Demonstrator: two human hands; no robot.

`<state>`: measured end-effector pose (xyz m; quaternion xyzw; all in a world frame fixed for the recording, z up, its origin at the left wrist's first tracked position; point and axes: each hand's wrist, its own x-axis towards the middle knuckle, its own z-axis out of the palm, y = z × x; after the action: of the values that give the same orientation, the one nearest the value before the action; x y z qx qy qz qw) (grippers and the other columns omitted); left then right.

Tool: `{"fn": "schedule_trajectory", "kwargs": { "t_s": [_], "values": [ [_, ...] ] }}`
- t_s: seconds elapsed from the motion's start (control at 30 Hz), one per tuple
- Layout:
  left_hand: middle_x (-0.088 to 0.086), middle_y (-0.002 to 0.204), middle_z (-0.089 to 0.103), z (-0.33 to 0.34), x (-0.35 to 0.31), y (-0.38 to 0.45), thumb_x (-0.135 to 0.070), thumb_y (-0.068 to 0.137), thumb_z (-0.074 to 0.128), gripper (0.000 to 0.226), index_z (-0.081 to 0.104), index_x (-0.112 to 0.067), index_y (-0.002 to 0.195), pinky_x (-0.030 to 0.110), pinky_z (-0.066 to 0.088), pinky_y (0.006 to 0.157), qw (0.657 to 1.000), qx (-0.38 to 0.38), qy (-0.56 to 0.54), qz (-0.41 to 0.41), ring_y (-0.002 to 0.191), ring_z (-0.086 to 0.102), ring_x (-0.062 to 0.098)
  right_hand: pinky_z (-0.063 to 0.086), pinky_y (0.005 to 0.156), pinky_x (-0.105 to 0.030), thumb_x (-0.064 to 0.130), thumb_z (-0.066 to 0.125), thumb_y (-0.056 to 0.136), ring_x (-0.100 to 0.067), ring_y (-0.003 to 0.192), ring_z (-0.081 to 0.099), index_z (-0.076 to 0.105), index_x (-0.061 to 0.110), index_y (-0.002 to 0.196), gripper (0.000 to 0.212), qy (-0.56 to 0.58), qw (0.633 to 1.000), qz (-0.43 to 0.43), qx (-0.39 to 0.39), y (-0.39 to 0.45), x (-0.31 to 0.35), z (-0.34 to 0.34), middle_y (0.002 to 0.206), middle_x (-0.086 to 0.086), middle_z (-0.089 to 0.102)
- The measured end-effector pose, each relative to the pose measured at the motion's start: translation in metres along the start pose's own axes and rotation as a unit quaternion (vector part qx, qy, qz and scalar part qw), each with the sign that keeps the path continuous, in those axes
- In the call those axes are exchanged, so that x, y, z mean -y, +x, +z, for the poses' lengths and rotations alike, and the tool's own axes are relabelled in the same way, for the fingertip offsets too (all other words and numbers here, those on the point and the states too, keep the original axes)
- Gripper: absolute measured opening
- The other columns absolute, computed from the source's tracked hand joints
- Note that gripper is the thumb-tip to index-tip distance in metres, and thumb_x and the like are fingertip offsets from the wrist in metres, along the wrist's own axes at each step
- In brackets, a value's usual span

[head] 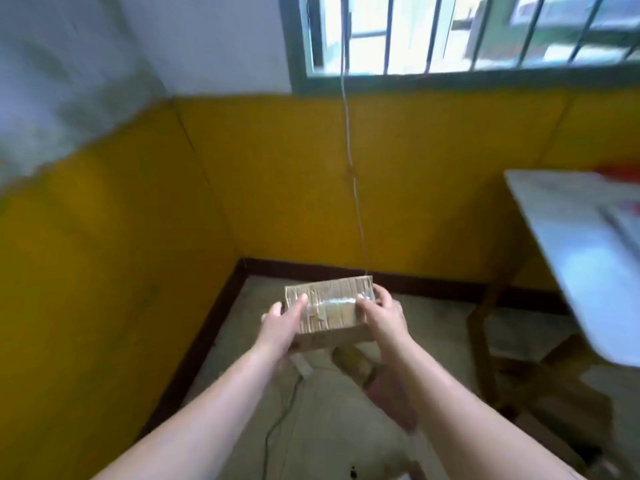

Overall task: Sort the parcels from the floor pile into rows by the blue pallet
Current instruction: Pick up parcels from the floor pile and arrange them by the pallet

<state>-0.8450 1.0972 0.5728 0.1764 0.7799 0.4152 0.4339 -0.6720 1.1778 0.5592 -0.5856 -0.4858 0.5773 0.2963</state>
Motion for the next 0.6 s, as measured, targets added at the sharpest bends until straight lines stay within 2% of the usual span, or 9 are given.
{"fn": "schedule_trajectory", "kwargs": {
  "t_s": [0.03,0.1,0.17,0.23,0.3,0.37,0.43,0.5,0.6],
  "values": [
    [0.006,0.150,0.042,-0.014,-0.051,-0.049,-0.080,0.060,0.061,0.108,0.034,-0.023,0.148,0.048,0.044,0.103,0.999,0.006,-0.020,0.027,0.129,0.049,0.027,0.054,0.091,-0.043,0.047,0.063,0.076,-0.020,0.106,0.061,0.053,0.038,0.128,0.054,0.022,0.999,-0.027,0.005,-0.033,0.055,-0.023,0.127,-0.006,0.056],
    [0.007,0.133,0.059,-0.036,-0.138,-0.158,-0.067,0.081,0.058,0.068,0.046,-0.024,0.133,0.047,0.054,0.090,0.994,0.035,-0.059,0.089,0.110,0.061,0.022,0.058,0.084,-0.044,0.053,0.063,0.081,-0.020,0.102,0.064,0.056,0.036,0.120,0.044,0.085,0.994,-0.068,0.014,-0.112,0.155,-0.068,0.118,-0.005,0.062],
    [0.004,0.117,0.065,-0.054,-0.196,-0.251,-0.061,0.091,0.053,0.046,0.046,-0.028,0.122,0.046,0.059,0.083,0.982,0.065,-0.108,0.143,0.098,0.065,0.018,0.059,0.081,-0.043,0.063,0.064,0.080,-0.019,0.101,0.066,0.054,0.034,0.111,0.044,0.148,0.982,-0.120,0.009,-0.192,0.230,-0.111,0.112,-0.001,0.065],
    [-0.002,0.114,0.065,-0.069,-0.226,-0.336,-0.067,0.087,0.048,0.050,0.043,-0.033,0.123,0.043,0.060,0.083,0.966,0.117,-0.143,0.181,0.101,0.066,0.019,0.059,0.082,-0.047,0.069,0.064,0.076,-0.020,0.099,0.067,0.053,0.035,0.104,0.046,0.176,0.970,-0.170,-0.004,-0.265,0.270,-0.147,0.108,-0.002,0.066],
    [0.003,0.118,0.067,-0.077,-0.232,-0.403,-0.067,0.083,0.053,0.059,0.043,-0.030,0.127,0.049,0.056,0.090,0.954,0.157,-0.166,0.195,0.104,0.068,0.025,0.059,0.079,-0.048,0.071,0.066,0.074,-0.025,0.096,0.067,0.054,0.037,0.099,0.044,0.175,0.957,-0.228,-0.024,-0.335,0.284,-0.178,0.105,-0.006,0.066],
    [0.013,0.120,0.065,-0.078,-0.220,-0.455,-0.049,0.087,0.060,0.053,0.041,-0.021,0.127,0.050,0.056,0.089,0.945,0.176,-0.185,0.206,0.104,0.068,0.028,0.059,0.069,-0.035,0.064,0.069,0.071,-0.023,0.095,0.069,0.054,0.033,0.105,0.048,0.188,0.945,-0.265,-0.026,-0.397,0.278,-0.203,0.108,-0.007,0.066],
    [0.016,0.119,0.065,-0.076,-0.200,-0.499,-0.036,0.087,0.066,0.054,0.038,-0.019,0.130,0.048,0.057,0.084,0.933,0.213,-0.205,0.207,0.101,0.068,0.026,0.057,0.067,-0.025,0.050,0.072,0.068,-0.016,0.095,0.070,0.052,0.031,0.121,0.060,0.197,0.939,-0.282,-0.015,-0.447,0.264,-0.226,0.113,-0.003,0.066],
    [0.012,0.112,0.071,-0.070,-0.179,-0.535,-0.032,0.081,0.077,0.068,0.036,-0.024,0.135,0.045,0.059,0.081,0.918,0.261,-0.205,0.216,0.098,0.071,0.023,0.060,0.074,-0.033,0.035,0.071,0.066,-0.019,0.097,0.071,0.046,0.034,0.135,0.074,0.220,0.943,-0.251,0.014,-0.490,0.242,-0.255,0.116,-0.004,0.067],
    [0.005,0.109,0.073,-0.054,-0.155,-0.585,-0.039,0.056,0.085,0.100,0.036,-0.028,0.142,0.043,0.058,0.083,0.902,0.336,-0.131,0.237,0.098,0.071,0.021,0.060,0.075,-0.037,0.026,0.074,0.074,-0.028,0.102,0.070,0.046,0.029,0.136,0.068,0.275,0.942,-0.179,0.067,-0.560,0.203,-0.301,0.116,-0.010,0.071]
  ]
}}
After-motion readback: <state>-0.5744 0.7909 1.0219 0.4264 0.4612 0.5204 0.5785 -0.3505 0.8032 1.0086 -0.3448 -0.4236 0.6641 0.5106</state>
